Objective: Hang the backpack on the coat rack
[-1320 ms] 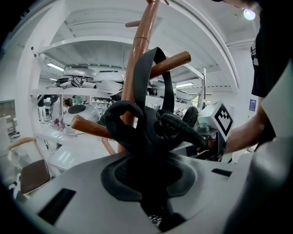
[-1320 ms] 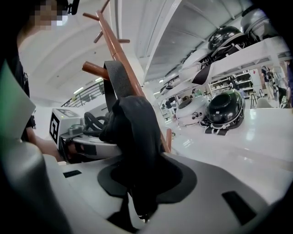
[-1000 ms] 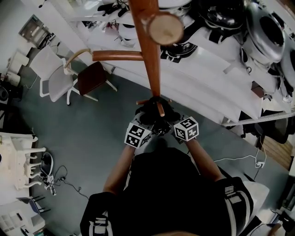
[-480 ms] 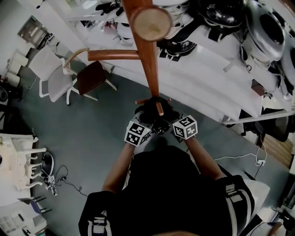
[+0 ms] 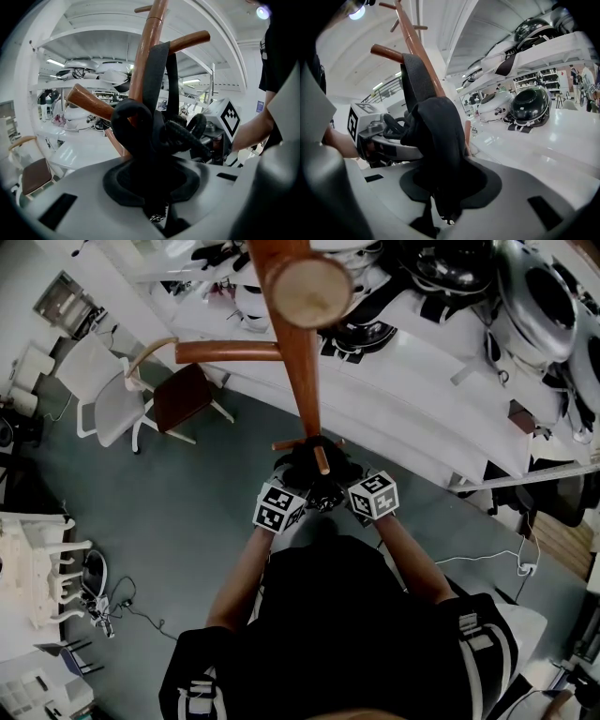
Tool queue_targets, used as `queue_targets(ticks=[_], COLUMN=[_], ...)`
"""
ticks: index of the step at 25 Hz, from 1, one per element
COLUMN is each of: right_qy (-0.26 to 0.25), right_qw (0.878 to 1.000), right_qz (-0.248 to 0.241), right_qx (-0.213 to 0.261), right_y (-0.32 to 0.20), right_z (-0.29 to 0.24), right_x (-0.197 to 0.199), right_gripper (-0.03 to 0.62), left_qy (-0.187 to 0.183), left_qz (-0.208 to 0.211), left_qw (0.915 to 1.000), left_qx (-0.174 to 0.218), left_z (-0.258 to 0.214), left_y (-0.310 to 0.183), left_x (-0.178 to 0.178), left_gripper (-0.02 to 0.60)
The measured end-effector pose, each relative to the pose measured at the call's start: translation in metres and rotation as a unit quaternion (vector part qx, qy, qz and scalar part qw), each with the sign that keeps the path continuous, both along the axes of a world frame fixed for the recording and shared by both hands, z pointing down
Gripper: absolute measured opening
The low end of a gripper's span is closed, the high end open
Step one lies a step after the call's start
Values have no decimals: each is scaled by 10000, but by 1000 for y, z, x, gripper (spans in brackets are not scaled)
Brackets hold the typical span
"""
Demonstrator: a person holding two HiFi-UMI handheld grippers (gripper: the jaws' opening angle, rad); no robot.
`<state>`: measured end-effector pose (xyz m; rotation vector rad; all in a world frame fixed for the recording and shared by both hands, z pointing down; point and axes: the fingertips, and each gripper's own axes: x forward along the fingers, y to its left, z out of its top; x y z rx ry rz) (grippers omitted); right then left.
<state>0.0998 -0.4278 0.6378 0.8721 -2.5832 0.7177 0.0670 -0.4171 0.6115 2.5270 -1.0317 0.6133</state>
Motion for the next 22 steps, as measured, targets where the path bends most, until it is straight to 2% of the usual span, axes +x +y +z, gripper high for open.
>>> queue_targets(ticks=[9,12,22], right_qy=[451,537,525], right_qw=[9983,9974,9970], right_qz=[-236,-301,-43], right_qx=[290,373,573], right_y=[-4,-5,-1], right_z=[10,10,8], right_x=[-3,-5,2], right_gripper=[161,172,206], left_qy=[-151,-57,123], left_qz=[-90,-122,-187], left_qw=[9998,9999,9997], left_qx=[22,24,-3], left_z=[8,8,7], left_y=[1,1,8], left_x=[-5,-8,-16], left_gripper=[109,121,167])
